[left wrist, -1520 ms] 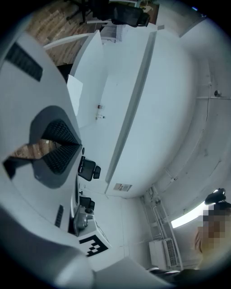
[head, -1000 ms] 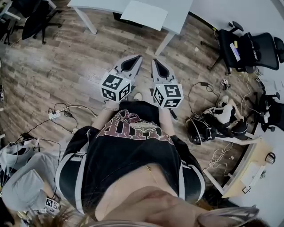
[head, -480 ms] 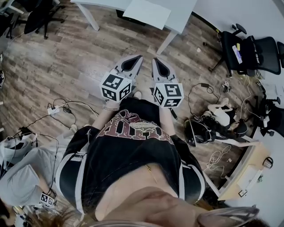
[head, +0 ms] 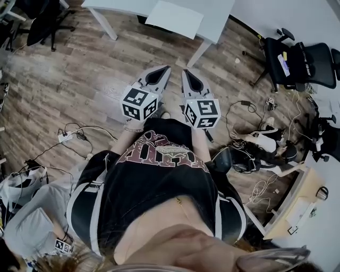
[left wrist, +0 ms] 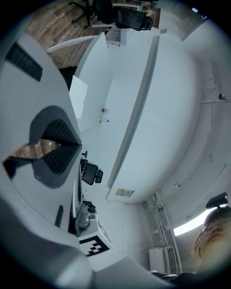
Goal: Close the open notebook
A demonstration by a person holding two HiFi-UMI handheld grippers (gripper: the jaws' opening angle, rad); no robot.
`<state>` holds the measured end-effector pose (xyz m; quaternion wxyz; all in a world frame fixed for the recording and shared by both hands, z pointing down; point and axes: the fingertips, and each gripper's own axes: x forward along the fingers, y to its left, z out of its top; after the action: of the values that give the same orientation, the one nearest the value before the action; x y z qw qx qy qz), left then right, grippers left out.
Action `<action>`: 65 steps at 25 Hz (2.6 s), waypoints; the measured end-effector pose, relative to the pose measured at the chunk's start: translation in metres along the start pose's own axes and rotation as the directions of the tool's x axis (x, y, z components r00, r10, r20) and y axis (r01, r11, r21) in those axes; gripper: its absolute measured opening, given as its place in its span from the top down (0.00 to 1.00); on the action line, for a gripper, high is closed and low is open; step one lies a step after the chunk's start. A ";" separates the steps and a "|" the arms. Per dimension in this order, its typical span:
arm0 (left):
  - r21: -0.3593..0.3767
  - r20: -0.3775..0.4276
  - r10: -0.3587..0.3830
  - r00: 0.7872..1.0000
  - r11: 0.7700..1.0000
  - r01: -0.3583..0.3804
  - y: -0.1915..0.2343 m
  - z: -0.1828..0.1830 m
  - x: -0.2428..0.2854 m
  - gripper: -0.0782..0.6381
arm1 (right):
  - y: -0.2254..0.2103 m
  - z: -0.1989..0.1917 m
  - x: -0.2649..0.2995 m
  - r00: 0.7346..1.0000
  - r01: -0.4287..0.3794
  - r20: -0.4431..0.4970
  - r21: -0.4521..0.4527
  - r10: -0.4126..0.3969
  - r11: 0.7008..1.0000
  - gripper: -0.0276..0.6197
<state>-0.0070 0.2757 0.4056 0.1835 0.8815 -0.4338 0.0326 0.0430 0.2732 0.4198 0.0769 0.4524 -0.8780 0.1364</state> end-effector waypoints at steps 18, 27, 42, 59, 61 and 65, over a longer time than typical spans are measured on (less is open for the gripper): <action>-0.018 -0.029 -0.057 0.998 0.998 0.056 0.087 0.031 0.068 0.83 | -0.037 0.030 0.103 0.999 0.049 -0.006 -0.005 -0.049 0.999 0.93; 0.005 -0.064 -0.113 0.992 0.993 0.114 0.113 0.037 0.091 0.83 | -0.048 0.034 0.137 0.996 0.093 -0.008 0.002 -0.093 0.996 0.93; 0.001 -0.086 -0.132 0.988 0.991 0.133 0.141 0.041 0.094 0.83 | -0.052 0.037 0.163 0.991 0.132 -0.016 0.023 -0.131 0.991 0.93; -0.028 -0.103 -0.084 0.991 0.996 0.082 0.153 0.049 0.145 0.83 | -0.098 0.048 0.192 0.997 0.069 -0.036 0.029 -0.068 0.997 0.93; -0.032 -0.103 -0.078 0.992 0.997 0.075 0.155 0.051 0.155 0.83 | -0.105 0.051 0.197 0.998 0.057 -0.039 0.026 -0.056 0.998 0.93; -0.029 -0.099 -0.070 0.993 0.997 0.068 0.156 0.059 0.179 0.83 | -0.125 0.059 0.208 0.998 0.028 -0.048 0.012 -0.027 1.000 0.93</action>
<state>-0.0230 0.0337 0.4351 0.2174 0.8908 -0.3938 0.0647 0.0235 0.0251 0.4389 0.0968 0.4614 -0.8687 0.1519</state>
